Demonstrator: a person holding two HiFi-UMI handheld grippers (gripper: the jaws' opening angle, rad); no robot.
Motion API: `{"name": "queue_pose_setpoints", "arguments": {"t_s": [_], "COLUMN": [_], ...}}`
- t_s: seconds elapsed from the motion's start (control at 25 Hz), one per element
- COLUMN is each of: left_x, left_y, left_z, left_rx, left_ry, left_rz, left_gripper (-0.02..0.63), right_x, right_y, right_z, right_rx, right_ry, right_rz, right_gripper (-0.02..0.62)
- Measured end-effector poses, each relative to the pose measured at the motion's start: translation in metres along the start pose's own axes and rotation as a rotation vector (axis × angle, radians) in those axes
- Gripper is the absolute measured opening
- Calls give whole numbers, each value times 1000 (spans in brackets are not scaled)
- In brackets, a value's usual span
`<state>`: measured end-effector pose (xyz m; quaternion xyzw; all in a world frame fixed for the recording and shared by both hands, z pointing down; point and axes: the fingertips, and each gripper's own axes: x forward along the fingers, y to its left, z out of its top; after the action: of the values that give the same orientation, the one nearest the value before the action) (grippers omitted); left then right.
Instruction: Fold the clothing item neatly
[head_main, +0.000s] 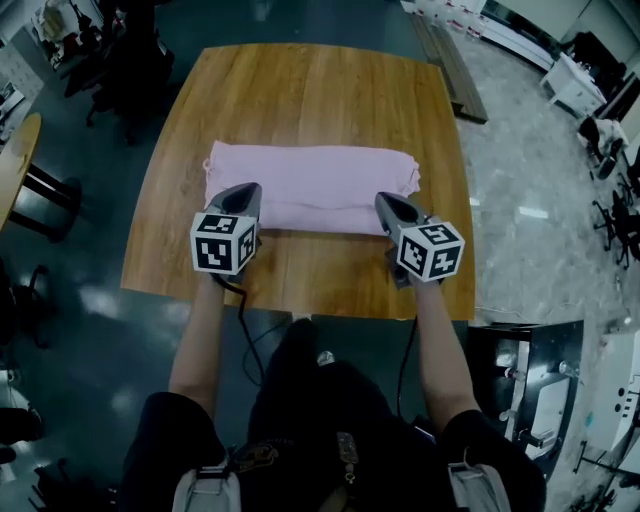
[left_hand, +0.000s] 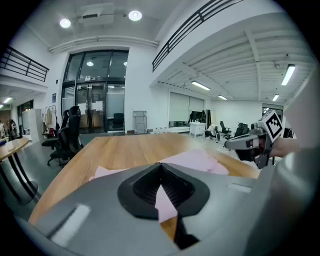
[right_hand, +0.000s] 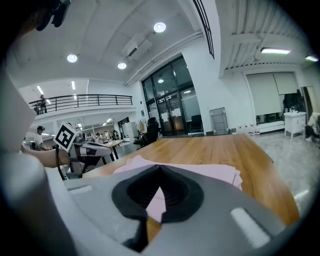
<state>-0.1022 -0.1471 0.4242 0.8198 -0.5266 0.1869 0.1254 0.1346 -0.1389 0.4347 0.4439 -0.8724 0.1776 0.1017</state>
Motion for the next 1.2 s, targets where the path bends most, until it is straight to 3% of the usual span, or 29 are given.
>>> {"name": "queue_pose_setpoints", "arguments": {"t_s": [0.28, 0.52, 0.76, 1.2], "left_x": [-59, -113, -157, -203], "left_y": [-94, -130, -130, -106], "left_z": [8, 24, 34, 35], "left_rx": [-24, -23, -10, -2], "left_ry": [-49, -90, -136, -185], "left_rz": [-76, -135, -169, -233], "left_gripper": [8, 8, 8, 8], "right_x": [-65, -99, -118, -122], "right_y": [62, 131, 177, 239], "right_z": [5, 30, 43, 59], "right_rx": [-23, -71, -83, -138], "right_ry": [-90, -168, -222, -252], "right_rz": [100, 198, 207, 134], "right_gripper": [2, 2, 2, 2]}}
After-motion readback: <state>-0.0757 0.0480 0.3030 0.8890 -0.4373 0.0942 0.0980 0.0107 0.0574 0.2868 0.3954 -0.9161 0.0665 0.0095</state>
